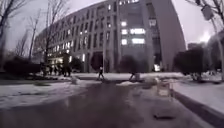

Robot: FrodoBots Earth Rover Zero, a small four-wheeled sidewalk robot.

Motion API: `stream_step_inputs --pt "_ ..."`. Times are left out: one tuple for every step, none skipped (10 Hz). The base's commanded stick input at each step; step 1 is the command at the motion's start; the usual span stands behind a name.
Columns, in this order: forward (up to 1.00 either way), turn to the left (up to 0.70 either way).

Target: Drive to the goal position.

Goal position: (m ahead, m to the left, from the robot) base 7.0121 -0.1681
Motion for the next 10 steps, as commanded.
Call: stream_step_inputs --pt "1.00 0.00" --pt "1.00 0.00" --pt "1.00 -0.20" --pt "1.00 -0.27" --pt "1.00 -0.27" --pt "1.00 -0.27" --pt "1.00 -0.27" --pt "1.00 -0.27" --pt "1.00 -0.27" --pt "1.00 -0.27"
